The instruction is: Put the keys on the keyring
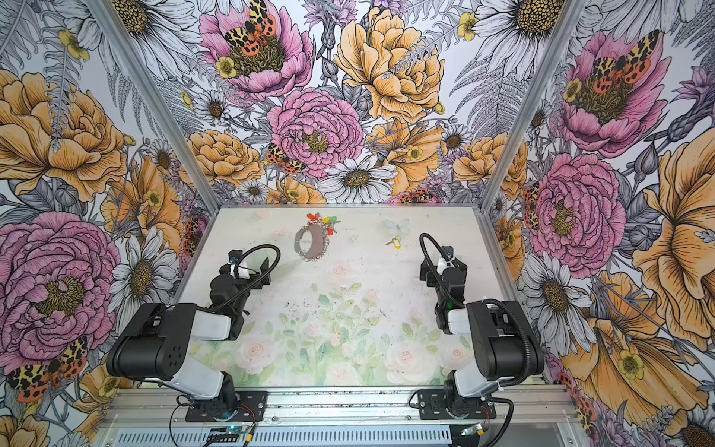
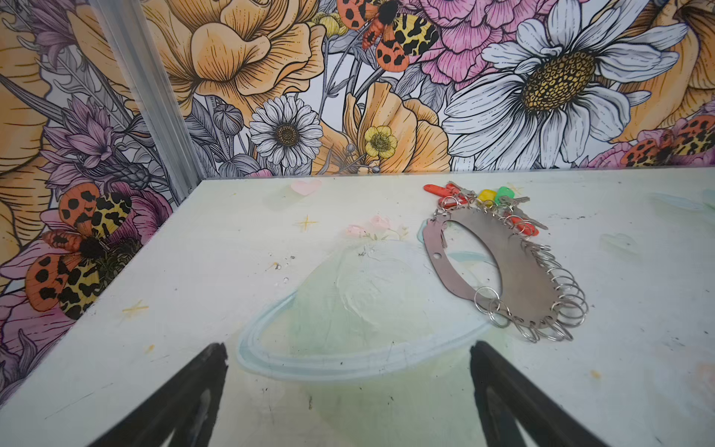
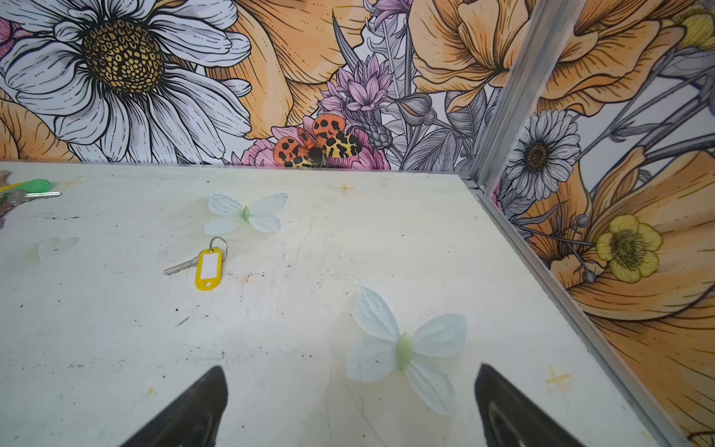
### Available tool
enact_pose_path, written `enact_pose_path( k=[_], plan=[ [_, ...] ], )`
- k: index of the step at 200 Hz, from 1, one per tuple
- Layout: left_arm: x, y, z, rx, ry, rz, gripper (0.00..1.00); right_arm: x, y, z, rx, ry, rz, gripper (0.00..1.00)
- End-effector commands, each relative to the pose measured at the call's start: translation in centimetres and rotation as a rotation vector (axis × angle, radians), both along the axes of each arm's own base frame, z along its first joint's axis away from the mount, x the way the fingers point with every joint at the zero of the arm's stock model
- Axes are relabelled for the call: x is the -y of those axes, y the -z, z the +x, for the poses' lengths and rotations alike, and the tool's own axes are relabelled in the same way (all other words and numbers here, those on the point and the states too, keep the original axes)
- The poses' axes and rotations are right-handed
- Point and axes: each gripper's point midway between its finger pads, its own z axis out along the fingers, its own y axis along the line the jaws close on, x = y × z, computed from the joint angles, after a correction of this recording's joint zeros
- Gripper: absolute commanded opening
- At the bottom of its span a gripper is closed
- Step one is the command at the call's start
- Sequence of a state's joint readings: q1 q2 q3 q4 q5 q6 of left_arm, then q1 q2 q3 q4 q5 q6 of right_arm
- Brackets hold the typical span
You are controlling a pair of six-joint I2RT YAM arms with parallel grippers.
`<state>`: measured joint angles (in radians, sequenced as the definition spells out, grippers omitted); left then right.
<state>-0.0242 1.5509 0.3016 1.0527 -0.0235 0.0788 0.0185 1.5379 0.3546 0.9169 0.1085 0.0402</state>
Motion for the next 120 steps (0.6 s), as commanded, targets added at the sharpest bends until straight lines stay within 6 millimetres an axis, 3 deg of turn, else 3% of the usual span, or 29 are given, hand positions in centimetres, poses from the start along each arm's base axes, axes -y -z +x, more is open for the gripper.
enact_pose_path(
  k=[1, 120],
  plan=[
    [0.40, -0.75, 0.07, 0.026, 0.023, 0.004, 0.99, 0.49, -0.70, 0.30, 0.019, 0.032, -0.002, 0.99],
    [-0.28, -0.48, 0.75, -0.002, -0.008, -0.009, 0.99, 0.88, -0.40, 0.65, -0.003, 0.027, 0.028, 0.99]
  ],
)
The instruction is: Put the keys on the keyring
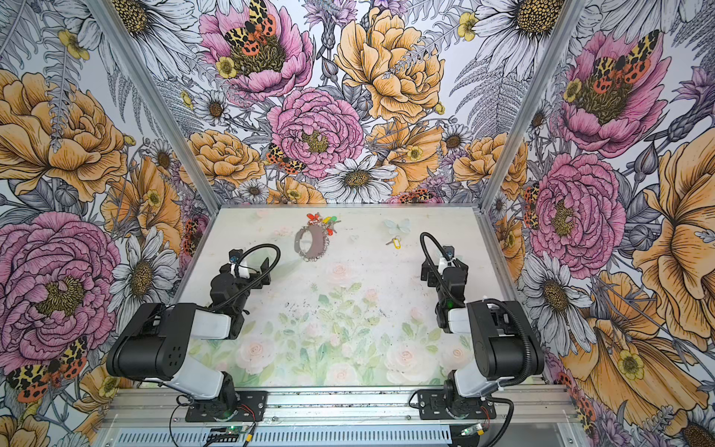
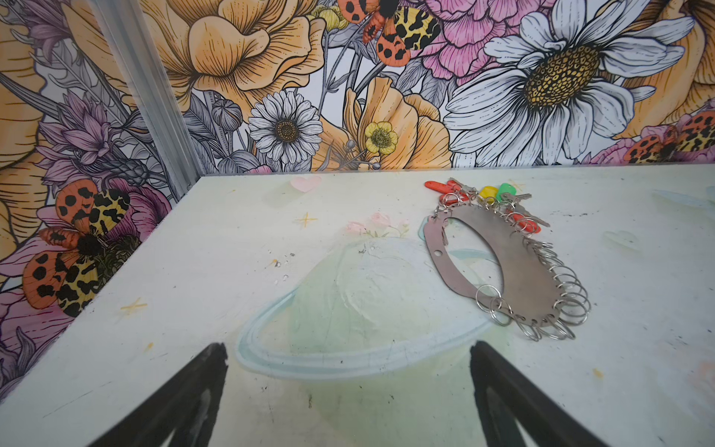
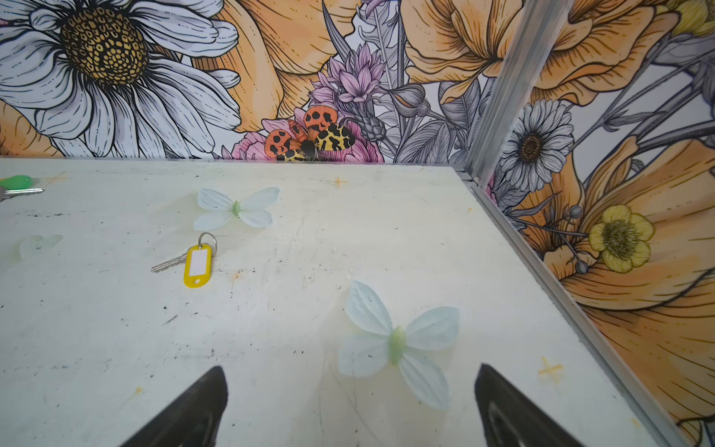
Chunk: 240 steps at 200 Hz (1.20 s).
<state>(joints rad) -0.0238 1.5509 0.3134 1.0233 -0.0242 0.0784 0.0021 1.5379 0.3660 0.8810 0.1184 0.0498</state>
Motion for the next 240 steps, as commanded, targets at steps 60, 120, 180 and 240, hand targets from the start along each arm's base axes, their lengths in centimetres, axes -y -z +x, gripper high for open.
enact_pose_path(
  k=[60, 120, 180, 240],
  plan=[
    [-1.8, -0.4, 1.3, -0.021, -0.071, -0.053, 0.99, 0.1, -0.8, 0.6, 0.020, -0.001, 0.022, 0.99],
    [-0.6, -1.4, 0.5, 0.019, -0.003, -0.034, 0.99, -1.4, -1.3, -0.2, 0.070, -0.067, -0.010, 1.00],
    [0.9, -8.0, -4.7, 0.156, -0.117, -0.052, 0.99, -4.8, -4.9, -3.4, 0.165, -0.162, -0.130, 0.99],
    [-1.4, -10.7, -7.4, -0.035, -0.333, -0.554, 0.98, -6.3, -15.2, -6.9, 0.238, -0.196, 0.149, 0.99]
  ],
)
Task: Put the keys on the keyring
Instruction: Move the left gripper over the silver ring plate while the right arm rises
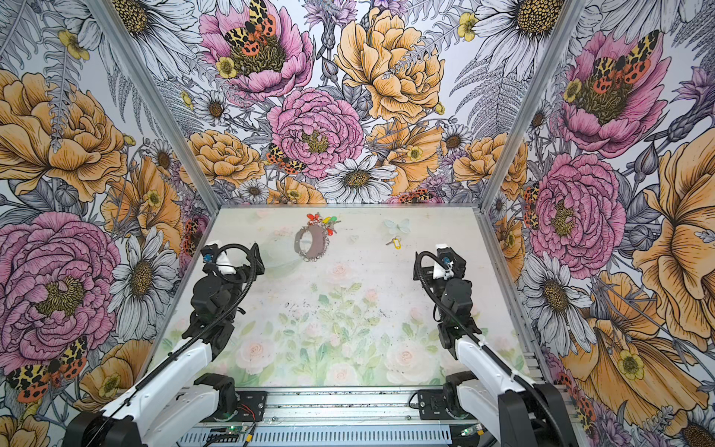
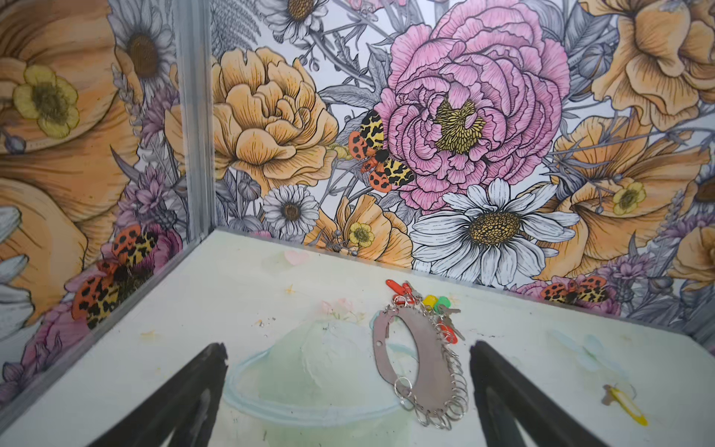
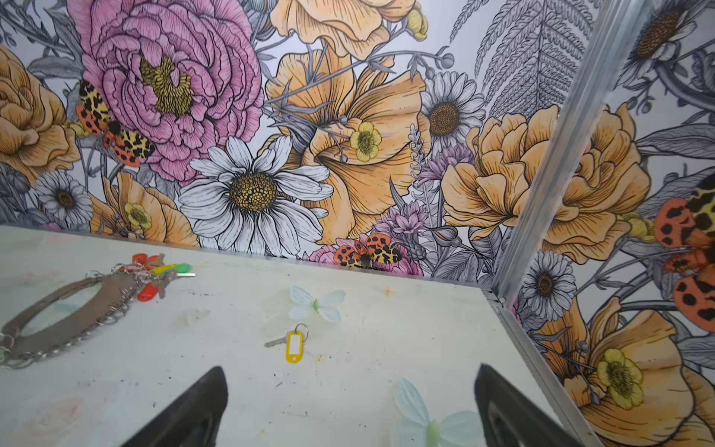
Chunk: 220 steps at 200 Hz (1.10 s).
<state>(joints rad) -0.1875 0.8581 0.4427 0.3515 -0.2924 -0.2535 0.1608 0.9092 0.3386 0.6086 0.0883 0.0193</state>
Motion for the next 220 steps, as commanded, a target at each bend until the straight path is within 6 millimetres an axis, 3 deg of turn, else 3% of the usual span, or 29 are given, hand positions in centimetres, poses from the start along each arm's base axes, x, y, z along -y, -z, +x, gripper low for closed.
enact_pose_path(
  k=[1, 27, 51, 75, 96, 115, 150, 174, 187, 192, 220],
  plan=[
    [-2.2, 3.3, -1.7, -0.210, -0.144, -0.269, 0.99, -0.4, -0.8, -1.2, -0.106, -0.029, 0.142, 0.99],
    [-2.2, 3.8, -2.5, -0.243, -0.071, -0.409, 0.99, 0.5, -2.6, -3.0, -0.158, 0.009, 0.275, 1.00],
    [-1.8, 3.1, -2.3, -0.154, 0.050, -0.513, 0.99, 1.6, -2.0, -5.1, -0.237, 0.054, 0.436, 0.99],
    [0.2, 2.7, -1.0, -0.183, 0.177, -0.516, 0.99, 1.5, -2.6, -7.2, -0.180, -0.003, 0.490, 1.00],
    [2.8, 4.2, 1.3, -0.335, 0.237, -0.455, 0.99, 1.4, -2.6, -8.1, -0.155, -0.025, 0.487, 0.99],
    [6.5, 6.1, 3.6, -0.491, 0.282, -0.342, 0.99, 0.3, -2.1, -7.8, -0.206, -0.078, 0.493, 0.99],
    [12.5, 10.5, 7.8, -0.747, 0.307, -0.186, 0.99, -0.8, 0.5, -6.1, -0.354, -0.094, 0.520, 0.99],
    [14.6, 12.9, 10.6, -0.860, 0.293, -0.171, 0.99, -0.8, 2.2, -5.3, -0.424, -0.070, 0.525, 1.00],
    [15.6, 13.3, 11.9, -0.889, 0.302, -0.188, 0.99, -0.9, 3.1, -5.0, -0.456, -0.069, 0.524, 0.99],
    [16.0, 14.8, 12.4, -0.925, 0.299, -0.185, 0.99, -1.0, 3.3, -4.9, -0.468, -0.071, 0.523, 0.99],
    [17.4, 16.0, 14.5, -0.962, 0.287, -0.153, 0.99, -1.3, 4.9, -4.6, -0.520, -0.070, 0.519, 0.99]
  ],
)
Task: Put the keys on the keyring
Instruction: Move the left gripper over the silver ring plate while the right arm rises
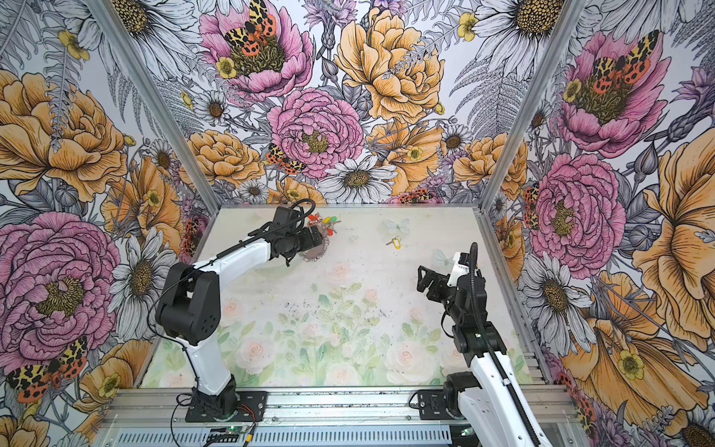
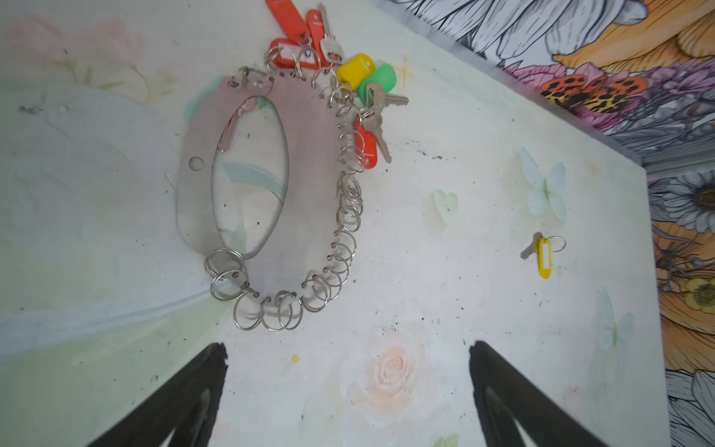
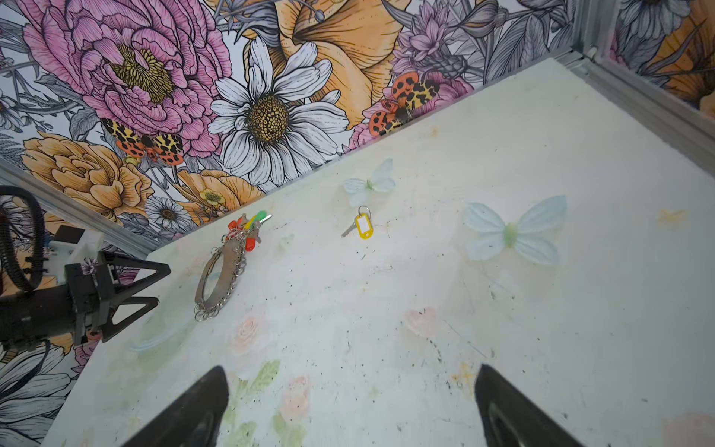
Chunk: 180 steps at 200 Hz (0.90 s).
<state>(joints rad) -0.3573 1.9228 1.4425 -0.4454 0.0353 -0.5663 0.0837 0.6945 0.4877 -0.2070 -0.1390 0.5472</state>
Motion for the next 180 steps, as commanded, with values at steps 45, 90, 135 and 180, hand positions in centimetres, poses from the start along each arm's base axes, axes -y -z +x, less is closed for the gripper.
enact_pose_path(
  k=[45, 90, 135, 180],
  plan=[
    [2.1, 3.7, 2.8, -0.135, -0.003, 0.032, 0.99, -0.4, 0.4, 0.8, -0.035, -0.021, 0.003, 0.99],
    [2.4, 5.0, 5.1, -0.148, -0.016, 0.046, 0.99, -0.6, 0.9, 1.0, -0.050, -0.031, 0.007, 0.99],
    [1.9, 6.2, 6.0, -0.159, -0.016, 0.088, 0.99, -0.9, 1.3, 1.4, -0.064, -0.042, 0.017, 0.99],
    [0.6, 7.7, 5.5, -0.181, -0.023, 0.162, 0.99, -1.1, 1.3, 1.5, -0.069, -0.053, 0.023, 0.99]
  ],
)
